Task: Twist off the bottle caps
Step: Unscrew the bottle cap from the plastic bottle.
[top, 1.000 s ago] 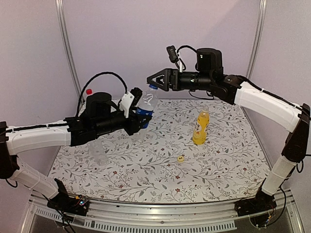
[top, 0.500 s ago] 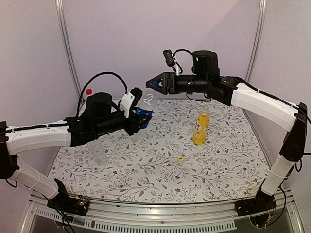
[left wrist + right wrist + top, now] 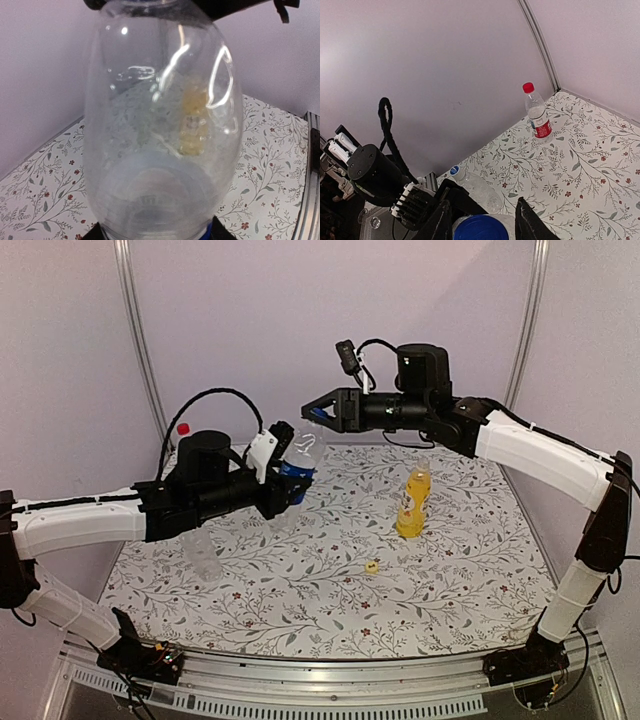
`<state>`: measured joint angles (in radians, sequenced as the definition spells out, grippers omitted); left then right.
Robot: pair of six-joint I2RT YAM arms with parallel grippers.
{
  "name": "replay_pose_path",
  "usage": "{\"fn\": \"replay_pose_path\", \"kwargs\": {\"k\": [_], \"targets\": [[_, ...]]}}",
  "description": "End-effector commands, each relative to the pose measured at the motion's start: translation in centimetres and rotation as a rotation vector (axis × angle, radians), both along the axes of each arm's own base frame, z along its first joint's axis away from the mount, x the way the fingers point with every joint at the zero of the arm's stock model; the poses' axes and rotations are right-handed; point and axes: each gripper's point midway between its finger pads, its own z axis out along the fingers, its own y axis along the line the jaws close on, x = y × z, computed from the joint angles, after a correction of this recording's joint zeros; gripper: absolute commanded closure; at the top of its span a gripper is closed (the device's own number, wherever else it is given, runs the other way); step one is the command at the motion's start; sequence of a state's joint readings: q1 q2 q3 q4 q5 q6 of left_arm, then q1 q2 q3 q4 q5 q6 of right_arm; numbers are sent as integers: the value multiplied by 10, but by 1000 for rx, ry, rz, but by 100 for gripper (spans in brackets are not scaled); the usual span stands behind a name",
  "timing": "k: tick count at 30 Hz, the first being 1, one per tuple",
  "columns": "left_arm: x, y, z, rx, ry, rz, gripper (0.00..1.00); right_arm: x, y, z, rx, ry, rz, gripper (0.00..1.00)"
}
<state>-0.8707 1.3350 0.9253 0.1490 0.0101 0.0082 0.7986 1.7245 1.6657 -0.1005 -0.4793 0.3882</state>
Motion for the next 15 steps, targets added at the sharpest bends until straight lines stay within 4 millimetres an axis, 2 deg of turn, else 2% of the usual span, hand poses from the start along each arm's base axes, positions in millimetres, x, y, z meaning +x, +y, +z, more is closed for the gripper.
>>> {"fn": "replay_pose_path", "kwargs": {"k": [1,7,15], "targets": [[-4,-5,16,-17,-33,-14,59,-3,-2,25,47,-54,-4,60],[-4,-6,16,-16,-33,-15,59,-4,-2,26,55,-67,2,64],[-5,-5,19,-22,-35,-14,59,-5,-6,19,56,-67,37,86]]}}
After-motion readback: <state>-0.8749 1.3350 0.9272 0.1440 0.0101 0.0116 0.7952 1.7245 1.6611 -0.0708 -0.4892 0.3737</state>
